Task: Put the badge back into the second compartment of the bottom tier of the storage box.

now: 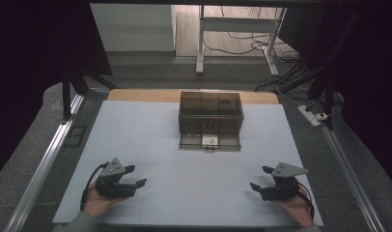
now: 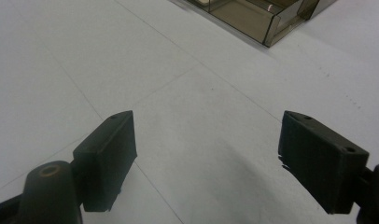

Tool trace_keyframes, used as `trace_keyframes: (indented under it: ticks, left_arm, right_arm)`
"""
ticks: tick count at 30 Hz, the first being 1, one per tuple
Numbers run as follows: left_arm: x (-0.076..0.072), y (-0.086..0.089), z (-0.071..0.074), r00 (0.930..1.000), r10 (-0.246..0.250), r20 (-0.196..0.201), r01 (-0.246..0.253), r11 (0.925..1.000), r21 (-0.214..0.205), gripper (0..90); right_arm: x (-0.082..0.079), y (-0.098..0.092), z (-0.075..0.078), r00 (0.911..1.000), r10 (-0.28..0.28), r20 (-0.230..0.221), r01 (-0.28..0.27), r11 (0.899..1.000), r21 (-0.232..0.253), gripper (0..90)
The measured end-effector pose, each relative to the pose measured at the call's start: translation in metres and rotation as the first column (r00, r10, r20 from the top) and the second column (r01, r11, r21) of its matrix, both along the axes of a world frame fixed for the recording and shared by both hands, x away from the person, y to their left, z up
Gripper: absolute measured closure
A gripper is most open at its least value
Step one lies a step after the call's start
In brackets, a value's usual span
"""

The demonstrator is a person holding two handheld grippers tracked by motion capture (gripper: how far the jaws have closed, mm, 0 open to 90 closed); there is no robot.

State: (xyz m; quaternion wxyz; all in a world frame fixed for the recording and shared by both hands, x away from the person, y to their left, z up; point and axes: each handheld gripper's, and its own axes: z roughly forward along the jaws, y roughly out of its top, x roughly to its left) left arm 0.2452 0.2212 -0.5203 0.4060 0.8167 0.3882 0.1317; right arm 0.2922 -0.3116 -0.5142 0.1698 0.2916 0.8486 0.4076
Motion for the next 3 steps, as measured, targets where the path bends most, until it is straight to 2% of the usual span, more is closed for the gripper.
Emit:
trace_keyframes:
  ticks: [3]
  left_arm:
    - [0.0001, -0.0001, -0.0001, 1.0, 0.001, 0.0, -0.001, 1.0, 0.0, 29.0]
  right_arm:
    - [0.0, -0.0002, 0.0002, 1.0, -0.005, 0.003, 0.005, 1.0, -0.002, 19.1]
